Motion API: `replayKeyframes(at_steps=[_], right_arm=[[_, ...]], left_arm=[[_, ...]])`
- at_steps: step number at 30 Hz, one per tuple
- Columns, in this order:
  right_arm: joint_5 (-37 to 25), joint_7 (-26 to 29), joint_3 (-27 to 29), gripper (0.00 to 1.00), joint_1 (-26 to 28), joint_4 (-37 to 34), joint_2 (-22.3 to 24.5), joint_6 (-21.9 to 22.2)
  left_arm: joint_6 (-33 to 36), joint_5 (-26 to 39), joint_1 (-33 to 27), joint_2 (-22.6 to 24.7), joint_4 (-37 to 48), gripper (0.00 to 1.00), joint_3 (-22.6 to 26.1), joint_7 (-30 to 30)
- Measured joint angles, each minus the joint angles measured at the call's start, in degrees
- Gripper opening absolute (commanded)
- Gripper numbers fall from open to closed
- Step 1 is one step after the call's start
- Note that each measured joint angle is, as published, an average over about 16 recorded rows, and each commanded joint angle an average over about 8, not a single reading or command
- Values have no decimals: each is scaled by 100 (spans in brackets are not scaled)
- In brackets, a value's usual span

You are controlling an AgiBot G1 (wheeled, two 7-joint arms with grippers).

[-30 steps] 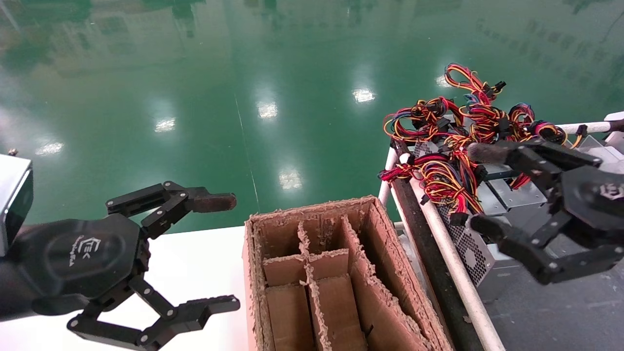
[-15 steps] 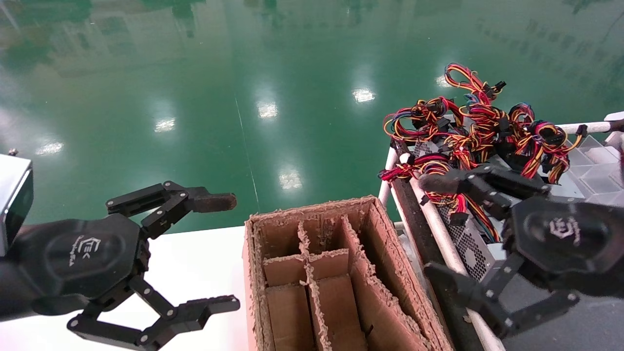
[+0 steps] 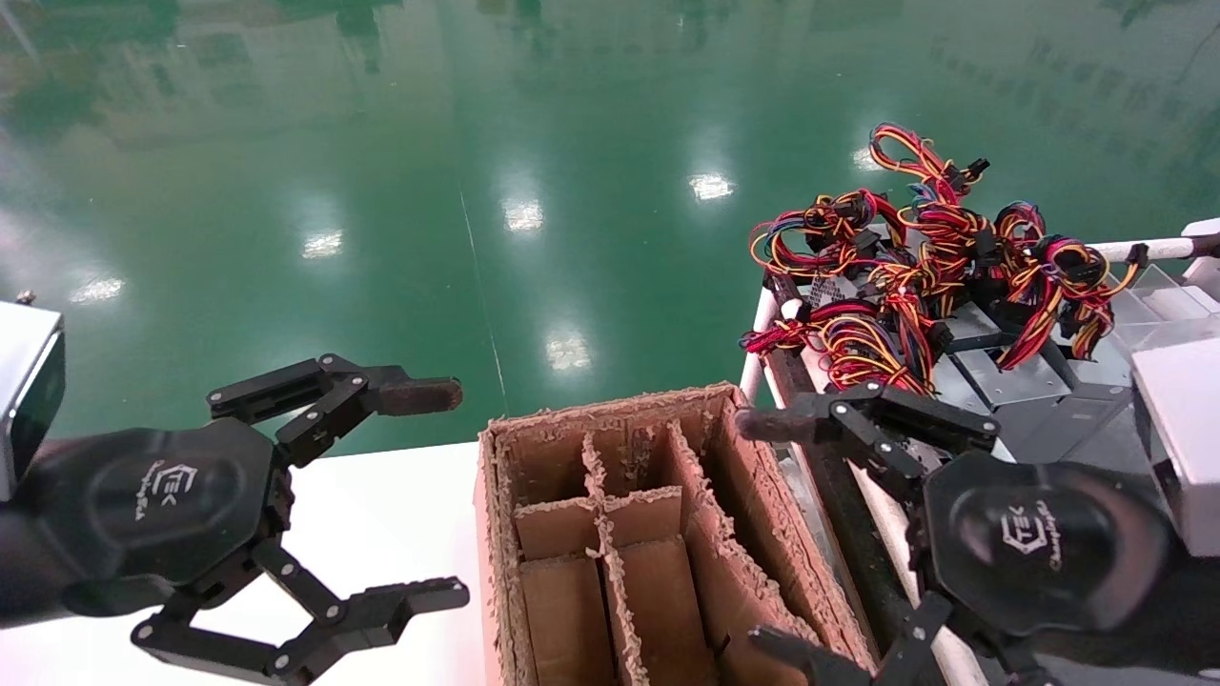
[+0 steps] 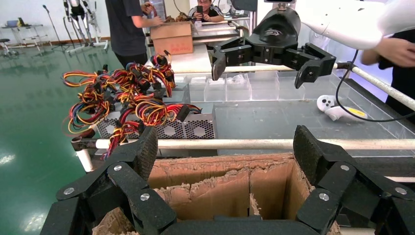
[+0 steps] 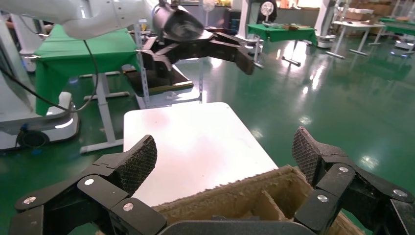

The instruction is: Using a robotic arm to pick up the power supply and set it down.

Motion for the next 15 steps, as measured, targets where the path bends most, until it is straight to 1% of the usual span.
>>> replayKeyframes(at_steps=[15], right_arm=[[-21, 10, 27, 100, -30, 41, -16, 11]], left_arm=[[-1, -1, 1, 0, 1, 100, 0, 0]])
